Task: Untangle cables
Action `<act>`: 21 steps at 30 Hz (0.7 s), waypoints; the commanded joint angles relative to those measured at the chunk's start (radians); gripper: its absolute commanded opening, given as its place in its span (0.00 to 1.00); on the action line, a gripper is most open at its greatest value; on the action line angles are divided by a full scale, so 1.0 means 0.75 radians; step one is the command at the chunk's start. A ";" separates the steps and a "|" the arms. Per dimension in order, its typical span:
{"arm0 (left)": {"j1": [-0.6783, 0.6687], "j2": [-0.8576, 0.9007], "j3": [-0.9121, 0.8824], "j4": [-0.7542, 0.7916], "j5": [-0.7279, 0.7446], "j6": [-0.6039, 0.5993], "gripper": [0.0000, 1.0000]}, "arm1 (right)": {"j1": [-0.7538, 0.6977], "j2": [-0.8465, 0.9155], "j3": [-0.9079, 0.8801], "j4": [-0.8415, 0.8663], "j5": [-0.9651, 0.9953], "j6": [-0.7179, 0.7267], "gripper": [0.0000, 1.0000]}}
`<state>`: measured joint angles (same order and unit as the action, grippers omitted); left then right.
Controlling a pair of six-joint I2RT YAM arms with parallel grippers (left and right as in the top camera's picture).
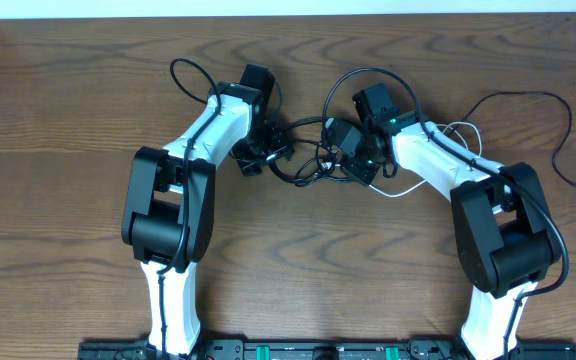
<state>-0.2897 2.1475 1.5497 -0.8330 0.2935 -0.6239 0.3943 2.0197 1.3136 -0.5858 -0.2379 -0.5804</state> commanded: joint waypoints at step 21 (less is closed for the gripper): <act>0.003 0.047 -0.012 -0.003 -0.002 0.014 0.68 | -0.008 -0.082 -0.106 0.125 -0.004 0.235 0.01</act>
<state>-0.2897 2.1475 1.5497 -0.8330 0.2935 -0.6239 0.3939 1.9934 1.2335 -0.4759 -0.2386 -0.5262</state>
